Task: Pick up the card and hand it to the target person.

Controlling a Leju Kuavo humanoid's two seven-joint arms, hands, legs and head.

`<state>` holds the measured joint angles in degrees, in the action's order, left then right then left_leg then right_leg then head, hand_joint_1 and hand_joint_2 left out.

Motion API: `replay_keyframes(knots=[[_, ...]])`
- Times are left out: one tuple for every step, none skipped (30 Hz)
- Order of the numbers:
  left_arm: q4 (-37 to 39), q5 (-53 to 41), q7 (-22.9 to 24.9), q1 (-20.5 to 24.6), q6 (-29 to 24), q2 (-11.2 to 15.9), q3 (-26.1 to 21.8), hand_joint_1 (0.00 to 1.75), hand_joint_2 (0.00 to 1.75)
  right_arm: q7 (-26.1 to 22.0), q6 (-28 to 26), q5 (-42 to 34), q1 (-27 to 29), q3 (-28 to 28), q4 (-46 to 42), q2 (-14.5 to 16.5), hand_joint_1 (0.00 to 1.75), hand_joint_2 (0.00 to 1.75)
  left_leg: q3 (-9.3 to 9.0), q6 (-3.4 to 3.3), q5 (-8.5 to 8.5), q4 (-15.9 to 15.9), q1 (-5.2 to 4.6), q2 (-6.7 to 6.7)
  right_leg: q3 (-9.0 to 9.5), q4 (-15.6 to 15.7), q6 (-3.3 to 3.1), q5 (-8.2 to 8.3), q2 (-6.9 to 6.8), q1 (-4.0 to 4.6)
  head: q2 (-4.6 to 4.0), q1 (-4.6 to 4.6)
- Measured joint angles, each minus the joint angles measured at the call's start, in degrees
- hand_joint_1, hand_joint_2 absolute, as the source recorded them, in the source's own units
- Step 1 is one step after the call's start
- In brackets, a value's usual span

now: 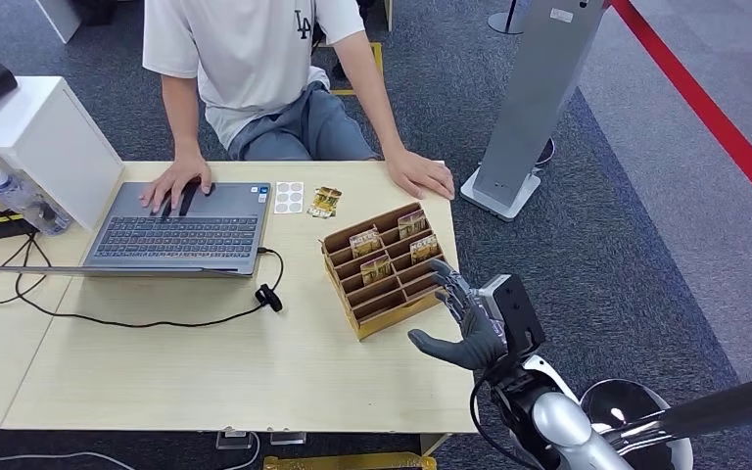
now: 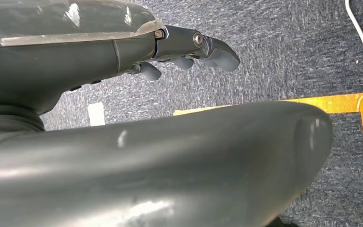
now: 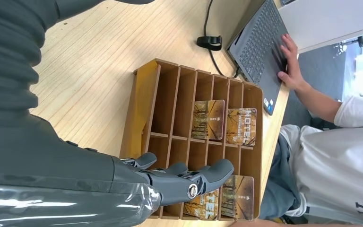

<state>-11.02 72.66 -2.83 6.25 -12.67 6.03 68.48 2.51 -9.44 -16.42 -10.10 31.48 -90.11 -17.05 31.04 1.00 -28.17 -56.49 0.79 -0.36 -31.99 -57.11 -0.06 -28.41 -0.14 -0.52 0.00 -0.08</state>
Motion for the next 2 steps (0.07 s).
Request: replay_keyframes(knots=[[0.0,0.0,0.0,0.0,0.0,0.0,0.0,0.0,0.0,0.0,0.0,0.0,0.0,0.0,0.0,0.0,0.0,1.75,0.0,0.0,0.0,0.0,0.0,0.0,0.0,0.0,0.0,0.0,0.0,0.0,0.0,-0.01],[0.0,0.0,0.1,0.0,0.0,0.0,0.0,0.0,0.0,0.0,0.0,0.0,0.0,0.0,0.0,0.0,0.0,1.75,0.0,0.0,0.0,0.0,0.0,0.0,0.0,0.0,0.0,0.0,0.0,0.0,0.0,-0.01]])
